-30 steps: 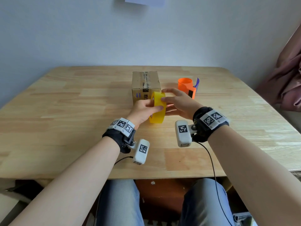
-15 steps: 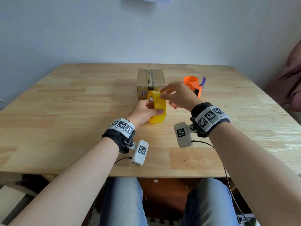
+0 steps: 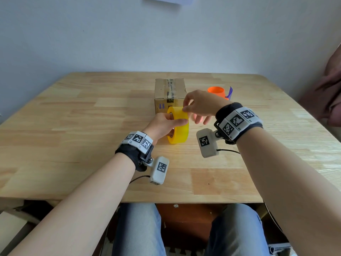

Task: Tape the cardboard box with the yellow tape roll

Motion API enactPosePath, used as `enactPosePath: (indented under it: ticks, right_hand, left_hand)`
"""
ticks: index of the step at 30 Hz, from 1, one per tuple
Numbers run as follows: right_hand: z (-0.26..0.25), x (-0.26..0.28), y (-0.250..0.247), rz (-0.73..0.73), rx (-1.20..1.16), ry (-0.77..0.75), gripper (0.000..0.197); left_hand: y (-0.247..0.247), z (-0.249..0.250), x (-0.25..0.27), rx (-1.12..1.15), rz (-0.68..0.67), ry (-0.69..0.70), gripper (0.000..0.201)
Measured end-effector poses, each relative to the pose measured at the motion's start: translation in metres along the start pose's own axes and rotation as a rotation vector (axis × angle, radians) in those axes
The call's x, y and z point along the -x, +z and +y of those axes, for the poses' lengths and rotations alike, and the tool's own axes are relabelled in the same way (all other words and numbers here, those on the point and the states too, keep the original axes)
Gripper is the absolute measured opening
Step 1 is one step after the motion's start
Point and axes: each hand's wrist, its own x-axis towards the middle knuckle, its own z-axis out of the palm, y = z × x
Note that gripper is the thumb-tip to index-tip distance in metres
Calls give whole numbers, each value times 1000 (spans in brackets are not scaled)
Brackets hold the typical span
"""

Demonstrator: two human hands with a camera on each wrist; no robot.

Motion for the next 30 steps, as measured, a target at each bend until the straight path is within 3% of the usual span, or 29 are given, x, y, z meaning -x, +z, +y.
enactPosePath:
  ticks: [10,22,25,30]
  right_hand:
    - [-2,-3,-7,-71,26,14,23]
    - [-2,-3,-5,-36,17,22,22]
    - [1,-4,-6,-63,-34,38,23]
    - [1,-2,-7,-57,-10,34,24]
  left_hand:
    - [-2,-2,-5,-34,-43,-21,98]
    - [-4,-1,-8,-32,-45,-19,89]
    - [-4,-2,-8,-37,-47,-20,100]
    - [-3,-1,-9,-37,-47,-11,100]
